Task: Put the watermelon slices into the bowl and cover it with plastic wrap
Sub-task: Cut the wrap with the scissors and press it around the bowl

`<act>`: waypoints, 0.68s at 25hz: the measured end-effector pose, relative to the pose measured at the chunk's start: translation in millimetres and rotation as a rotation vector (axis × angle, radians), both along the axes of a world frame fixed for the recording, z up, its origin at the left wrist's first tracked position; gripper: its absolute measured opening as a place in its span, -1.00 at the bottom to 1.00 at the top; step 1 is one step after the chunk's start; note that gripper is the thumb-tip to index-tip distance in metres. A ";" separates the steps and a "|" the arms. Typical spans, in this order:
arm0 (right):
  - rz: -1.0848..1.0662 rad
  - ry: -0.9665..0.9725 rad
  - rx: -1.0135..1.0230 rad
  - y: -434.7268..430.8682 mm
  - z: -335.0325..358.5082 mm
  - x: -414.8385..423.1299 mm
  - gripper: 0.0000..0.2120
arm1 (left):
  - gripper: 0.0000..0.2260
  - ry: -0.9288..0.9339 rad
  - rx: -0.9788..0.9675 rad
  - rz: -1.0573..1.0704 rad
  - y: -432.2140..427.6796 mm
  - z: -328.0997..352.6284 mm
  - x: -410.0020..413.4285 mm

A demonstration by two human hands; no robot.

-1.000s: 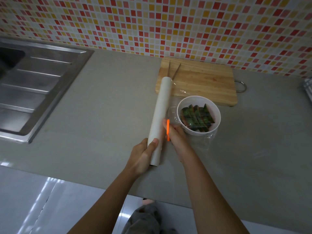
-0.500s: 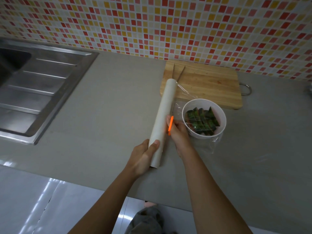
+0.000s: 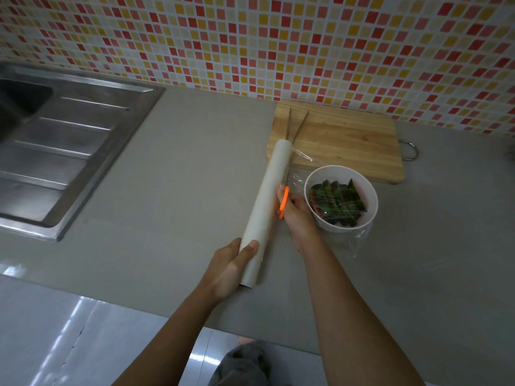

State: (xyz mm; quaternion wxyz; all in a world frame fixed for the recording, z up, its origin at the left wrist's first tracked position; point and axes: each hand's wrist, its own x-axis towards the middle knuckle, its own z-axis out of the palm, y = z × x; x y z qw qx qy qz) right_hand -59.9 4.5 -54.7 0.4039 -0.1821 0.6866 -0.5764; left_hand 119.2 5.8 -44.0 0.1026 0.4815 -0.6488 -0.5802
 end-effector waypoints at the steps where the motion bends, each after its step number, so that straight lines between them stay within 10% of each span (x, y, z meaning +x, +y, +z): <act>1: 0.009 0.014 0.008 -1.4 0.4 0.0 -0.61 | -0.54 0.002 -0.001 0.001 -0.5 0.1 1.5; 17: -0.019 0.059 0.055 -34.3 16.8 -3.5 -0.59 | -0.67 0.068 0.053 0.014 -15.8 6.1 21.3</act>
